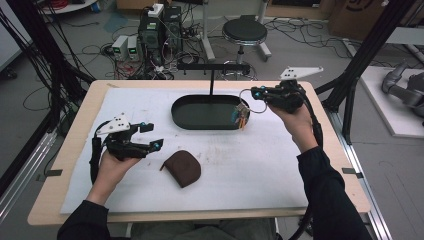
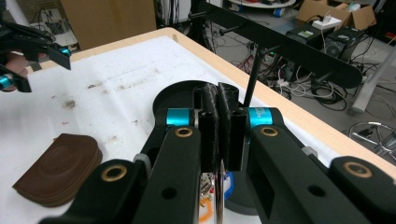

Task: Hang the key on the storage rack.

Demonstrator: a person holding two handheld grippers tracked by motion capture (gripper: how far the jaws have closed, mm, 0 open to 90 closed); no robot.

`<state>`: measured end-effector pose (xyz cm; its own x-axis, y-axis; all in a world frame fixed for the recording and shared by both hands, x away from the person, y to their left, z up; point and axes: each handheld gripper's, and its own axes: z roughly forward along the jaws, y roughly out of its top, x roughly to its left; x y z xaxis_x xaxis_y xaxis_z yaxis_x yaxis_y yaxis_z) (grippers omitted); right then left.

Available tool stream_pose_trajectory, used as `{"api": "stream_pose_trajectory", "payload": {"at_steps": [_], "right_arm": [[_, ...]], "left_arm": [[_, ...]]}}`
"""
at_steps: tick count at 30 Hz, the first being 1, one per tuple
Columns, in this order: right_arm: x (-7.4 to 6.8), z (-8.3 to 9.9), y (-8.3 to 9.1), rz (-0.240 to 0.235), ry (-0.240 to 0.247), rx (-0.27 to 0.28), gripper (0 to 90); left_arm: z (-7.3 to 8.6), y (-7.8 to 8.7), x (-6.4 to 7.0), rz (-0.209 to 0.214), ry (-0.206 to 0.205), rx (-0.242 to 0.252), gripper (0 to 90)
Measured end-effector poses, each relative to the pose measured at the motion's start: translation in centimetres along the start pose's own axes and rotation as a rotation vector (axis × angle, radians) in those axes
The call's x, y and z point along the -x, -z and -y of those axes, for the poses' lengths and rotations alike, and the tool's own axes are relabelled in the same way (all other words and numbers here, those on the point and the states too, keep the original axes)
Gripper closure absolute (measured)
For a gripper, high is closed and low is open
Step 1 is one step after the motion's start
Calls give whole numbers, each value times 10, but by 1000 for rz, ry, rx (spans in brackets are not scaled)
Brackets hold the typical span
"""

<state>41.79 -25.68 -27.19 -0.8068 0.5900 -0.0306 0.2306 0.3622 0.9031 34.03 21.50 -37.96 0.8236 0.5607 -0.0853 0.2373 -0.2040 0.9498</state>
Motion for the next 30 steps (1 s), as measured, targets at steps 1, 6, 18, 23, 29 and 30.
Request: {"api": "stream_pose_trajectory", "payload": {"at_steps": [1,6,18,23,29,30], "right_arm": [[2,-4,-4,8,0,1,879],[5,-9,-12,2,3,2,879],[26,-17,-27,29,-31,8,879],[35,-13,-33,42,-53,9,879],[43,-12,-43,50,-68,6,879],[45,-13,-45,54,-67,3,879]], "left_arm": [[0,0,0,-2,-1,-1,260],[0,0,1,-3,-11,-7,260],[2,5,1,-24,-19,-1,262],[4,6,1,-28,-18,-4,262],[5,6,1,-36,-24,-5,262],[6,6,1,-38,-23,-7,262]]}}
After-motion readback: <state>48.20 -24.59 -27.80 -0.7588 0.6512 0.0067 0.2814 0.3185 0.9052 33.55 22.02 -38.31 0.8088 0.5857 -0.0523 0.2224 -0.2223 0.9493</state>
